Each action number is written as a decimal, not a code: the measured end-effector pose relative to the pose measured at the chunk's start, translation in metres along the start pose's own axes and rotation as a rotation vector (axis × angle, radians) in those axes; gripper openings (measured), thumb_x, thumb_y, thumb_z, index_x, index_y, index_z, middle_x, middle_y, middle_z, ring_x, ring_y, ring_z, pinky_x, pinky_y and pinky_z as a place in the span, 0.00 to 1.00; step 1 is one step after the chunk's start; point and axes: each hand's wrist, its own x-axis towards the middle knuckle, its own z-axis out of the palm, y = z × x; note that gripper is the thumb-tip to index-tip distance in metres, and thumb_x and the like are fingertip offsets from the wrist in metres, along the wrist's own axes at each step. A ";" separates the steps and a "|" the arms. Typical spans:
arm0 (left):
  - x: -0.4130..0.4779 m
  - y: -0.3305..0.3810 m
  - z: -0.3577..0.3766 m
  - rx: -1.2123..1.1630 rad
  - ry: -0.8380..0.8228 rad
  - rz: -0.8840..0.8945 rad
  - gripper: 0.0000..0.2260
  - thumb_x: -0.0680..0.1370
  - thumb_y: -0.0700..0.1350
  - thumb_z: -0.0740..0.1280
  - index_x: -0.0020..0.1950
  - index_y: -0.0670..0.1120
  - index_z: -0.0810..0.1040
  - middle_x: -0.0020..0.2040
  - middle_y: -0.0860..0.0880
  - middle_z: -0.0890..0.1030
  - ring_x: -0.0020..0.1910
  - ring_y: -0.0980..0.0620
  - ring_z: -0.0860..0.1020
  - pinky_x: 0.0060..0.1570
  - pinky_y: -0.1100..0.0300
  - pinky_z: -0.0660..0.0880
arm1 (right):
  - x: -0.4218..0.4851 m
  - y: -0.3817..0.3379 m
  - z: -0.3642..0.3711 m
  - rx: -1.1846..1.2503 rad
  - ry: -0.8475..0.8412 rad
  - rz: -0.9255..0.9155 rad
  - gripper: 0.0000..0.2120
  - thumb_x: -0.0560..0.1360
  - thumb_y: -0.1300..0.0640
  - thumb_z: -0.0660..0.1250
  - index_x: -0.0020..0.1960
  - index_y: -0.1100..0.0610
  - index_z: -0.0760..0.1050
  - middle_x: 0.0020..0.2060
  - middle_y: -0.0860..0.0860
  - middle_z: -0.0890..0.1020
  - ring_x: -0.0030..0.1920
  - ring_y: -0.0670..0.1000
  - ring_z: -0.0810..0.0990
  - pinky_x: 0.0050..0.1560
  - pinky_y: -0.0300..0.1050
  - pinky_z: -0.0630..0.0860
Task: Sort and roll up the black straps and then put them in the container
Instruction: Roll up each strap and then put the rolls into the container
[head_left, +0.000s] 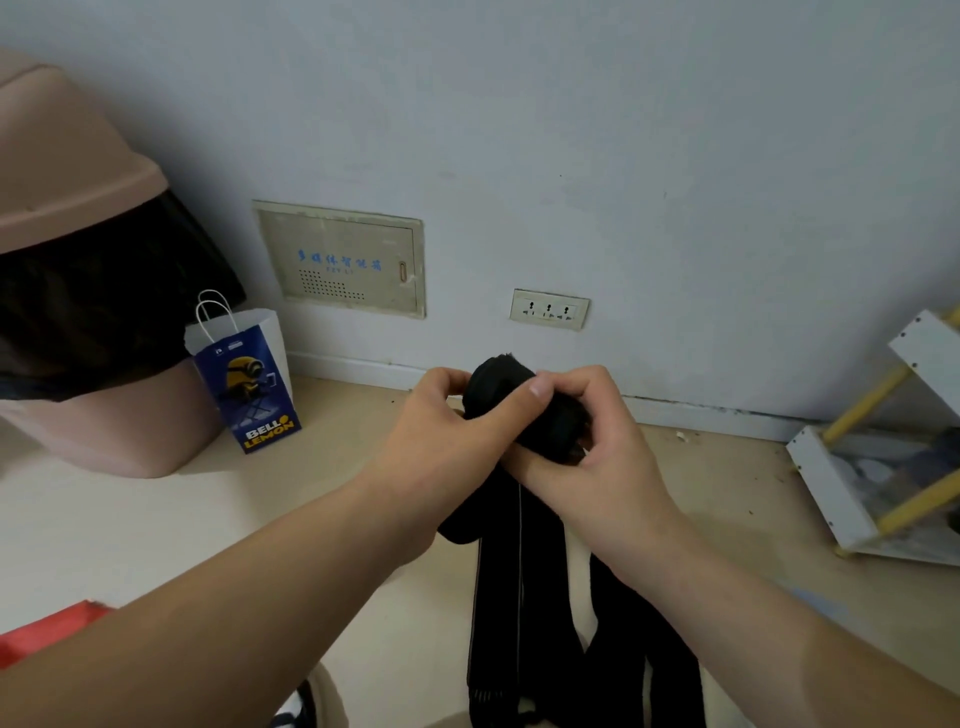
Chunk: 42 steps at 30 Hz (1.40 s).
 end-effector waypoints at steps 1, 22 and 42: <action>0.002 -0.001 -0.002 -0.005 0.001 -0.006 0.23 0.72 0.60 0.79 0.61 0.52 0.77 0.45 0.49 0.88 0.37 0.56 0.87 0.29 0.65 0.78 | 0.001 -0.001 0.000 0.062 -0.029 0.042 0.21 0.71 0.61 0.82 0.57 0.49 0.77 0.48 0.43 0.87 0.50 0.44 0.87 0.52 0.42 0.84; 0.006 0.000 -0.026 -0.187 -0.259 -0.062 0.27 0.64 0.40 0.84 0.61 0.42 0.81 0.52 0.42 0.87 0.47 0.45 0.87 0.44 0.56 0.83 | 0.017 -0.009 -0.053 0.518 -0.330 0.448 0.23 0.71 0.55 0.76 0.65 0.59 0.83 0.65 0.61 0.84 0.62 0.58 0.85 0.59 0.52 0.84; -0.027 -0.006 0.014 -0.254 0.034 -0.010 0.05 0.81 0.41 0.73 0.46 0.43 0.86 0.39 0.48 0.88 0.36 0.57 0.85 0.37 0.68 0.79 | 0.008 0.002 -0.036 0.259 -0.006 0.266 0.26 0.65 0.62 0.83 0.61 0.59 0.78 0.51 0.60 0.88 0.47 0.55 0.89 0.45 0.44 0.84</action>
